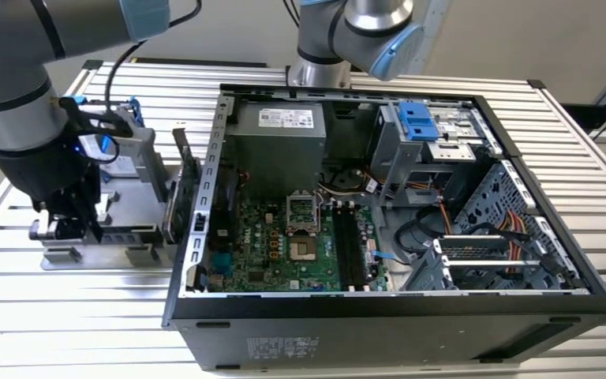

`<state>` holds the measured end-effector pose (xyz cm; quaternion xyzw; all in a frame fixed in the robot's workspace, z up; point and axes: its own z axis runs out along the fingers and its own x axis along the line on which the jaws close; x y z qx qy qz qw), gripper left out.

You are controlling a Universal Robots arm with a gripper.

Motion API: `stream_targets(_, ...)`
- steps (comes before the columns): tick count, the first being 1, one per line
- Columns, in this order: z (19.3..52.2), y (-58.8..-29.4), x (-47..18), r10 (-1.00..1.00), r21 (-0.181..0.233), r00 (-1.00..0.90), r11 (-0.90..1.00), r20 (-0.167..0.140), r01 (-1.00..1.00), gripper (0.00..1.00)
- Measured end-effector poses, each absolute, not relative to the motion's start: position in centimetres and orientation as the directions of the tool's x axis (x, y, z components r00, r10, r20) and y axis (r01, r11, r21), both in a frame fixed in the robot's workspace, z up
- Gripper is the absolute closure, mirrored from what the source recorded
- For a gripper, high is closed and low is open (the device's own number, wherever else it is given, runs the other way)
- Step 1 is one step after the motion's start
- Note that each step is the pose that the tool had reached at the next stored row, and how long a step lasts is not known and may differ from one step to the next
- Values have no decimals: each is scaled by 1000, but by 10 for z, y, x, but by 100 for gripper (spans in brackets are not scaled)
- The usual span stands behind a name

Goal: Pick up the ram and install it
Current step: 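Pick up the ram and move it above insertion slot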

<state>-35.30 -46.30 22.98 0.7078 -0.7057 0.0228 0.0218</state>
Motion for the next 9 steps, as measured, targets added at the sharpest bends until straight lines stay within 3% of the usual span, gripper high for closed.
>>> stream_targets(9, 235, -463, -353, -998, -1, 3, -3, 63, -1000, 100)
